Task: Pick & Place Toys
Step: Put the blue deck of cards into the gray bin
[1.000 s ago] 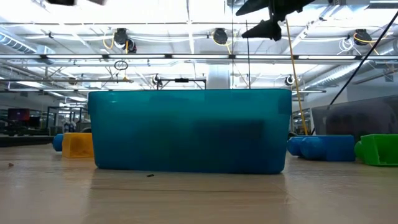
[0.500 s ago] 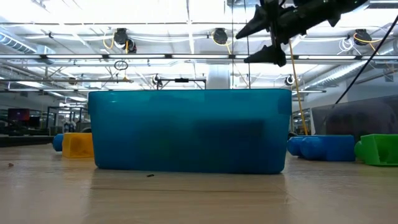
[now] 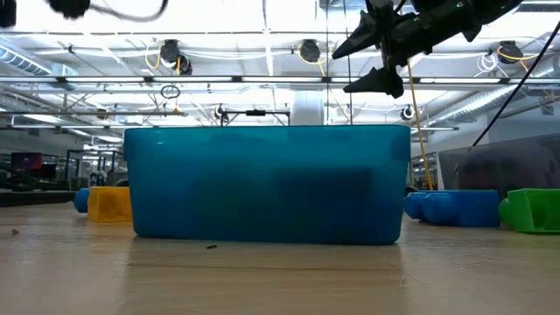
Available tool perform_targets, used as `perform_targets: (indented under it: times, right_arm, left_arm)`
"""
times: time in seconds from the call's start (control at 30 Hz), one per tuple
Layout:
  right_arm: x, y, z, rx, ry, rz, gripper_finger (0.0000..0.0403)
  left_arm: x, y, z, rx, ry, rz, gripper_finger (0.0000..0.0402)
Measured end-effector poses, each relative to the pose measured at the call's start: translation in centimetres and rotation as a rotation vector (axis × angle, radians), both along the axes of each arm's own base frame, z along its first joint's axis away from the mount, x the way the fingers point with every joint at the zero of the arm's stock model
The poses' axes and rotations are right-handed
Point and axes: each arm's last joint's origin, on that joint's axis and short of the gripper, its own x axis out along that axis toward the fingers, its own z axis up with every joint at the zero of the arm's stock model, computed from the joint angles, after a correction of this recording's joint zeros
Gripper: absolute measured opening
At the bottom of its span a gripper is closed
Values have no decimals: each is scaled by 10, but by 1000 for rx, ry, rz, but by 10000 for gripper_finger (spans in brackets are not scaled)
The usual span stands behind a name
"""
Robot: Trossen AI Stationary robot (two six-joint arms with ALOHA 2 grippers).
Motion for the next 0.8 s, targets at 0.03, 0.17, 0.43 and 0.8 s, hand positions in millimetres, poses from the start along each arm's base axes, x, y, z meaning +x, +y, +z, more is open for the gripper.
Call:
perform_targets:
  times: [0.03, 0.17, 0.43, 0.8]
  right_arm:
    - [0, 0, 0, 0, 0, 1, 357]
    - [0, 0, 0, -1, 1, 1, 357]
    - [0, 0, -1, -4, 13, 3, 357]
    - [-2, 1, -6, -16, 67, 11, 357]
  left_arm:
    - [2, 1, -7, -34, 16, -19, 83]
    - [8, 8, -35, -115, 70, -55, 83]
    - [13, 24, -83, -181, 210, -10, 83]
    - [27, 24, -127, -264, 251, 49, 83]
